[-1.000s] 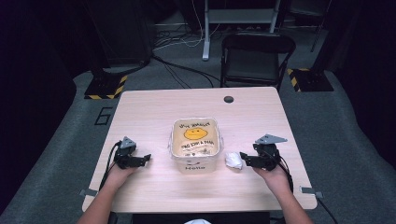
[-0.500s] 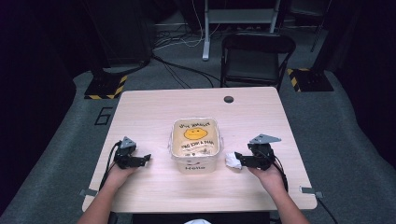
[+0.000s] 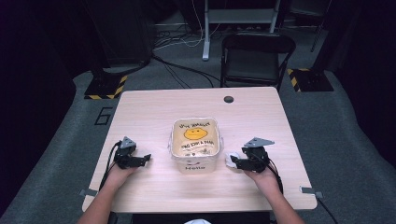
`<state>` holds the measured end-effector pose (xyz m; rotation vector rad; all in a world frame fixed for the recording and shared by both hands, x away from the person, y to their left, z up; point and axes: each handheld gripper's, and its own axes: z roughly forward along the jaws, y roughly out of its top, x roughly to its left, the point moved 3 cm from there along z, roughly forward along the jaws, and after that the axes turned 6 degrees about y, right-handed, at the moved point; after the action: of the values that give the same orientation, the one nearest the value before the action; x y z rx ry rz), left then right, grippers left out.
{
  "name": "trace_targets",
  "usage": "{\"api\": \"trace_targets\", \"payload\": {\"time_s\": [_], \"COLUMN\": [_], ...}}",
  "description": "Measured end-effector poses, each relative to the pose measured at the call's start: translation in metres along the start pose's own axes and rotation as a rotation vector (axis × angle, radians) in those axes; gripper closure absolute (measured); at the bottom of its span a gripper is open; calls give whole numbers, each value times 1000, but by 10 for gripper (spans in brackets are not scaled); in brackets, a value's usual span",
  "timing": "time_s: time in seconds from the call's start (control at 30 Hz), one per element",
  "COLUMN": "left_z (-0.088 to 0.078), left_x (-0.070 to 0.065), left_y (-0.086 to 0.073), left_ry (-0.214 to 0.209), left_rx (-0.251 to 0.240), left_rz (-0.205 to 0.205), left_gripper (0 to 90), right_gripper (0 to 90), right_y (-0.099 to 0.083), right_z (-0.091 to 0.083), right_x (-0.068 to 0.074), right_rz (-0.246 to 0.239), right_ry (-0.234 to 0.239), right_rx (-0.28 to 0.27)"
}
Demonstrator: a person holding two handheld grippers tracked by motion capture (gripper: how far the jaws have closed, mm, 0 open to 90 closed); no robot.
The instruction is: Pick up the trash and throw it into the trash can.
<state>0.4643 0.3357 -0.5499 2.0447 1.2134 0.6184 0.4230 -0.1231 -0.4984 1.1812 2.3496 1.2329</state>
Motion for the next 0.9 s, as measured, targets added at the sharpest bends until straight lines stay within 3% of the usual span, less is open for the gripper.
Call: {"api": "trace_targets", "payload": {"time_s": [0.27,0.9], "left_z": [0,0], "left_x": [0,0], "left_y": [0,0], "left_ry": [0,0], "left_rx": [1,2], "left_rz": [1,2], "left_gripper": [142,141], "right_gripper": [403,468], "right_y": [-3,-15], "right_z": [5,17], "right_x": [1,-1], "right_rz": [-10,15], "right_ry": [-5,0], "right_rx": [21,76]}}
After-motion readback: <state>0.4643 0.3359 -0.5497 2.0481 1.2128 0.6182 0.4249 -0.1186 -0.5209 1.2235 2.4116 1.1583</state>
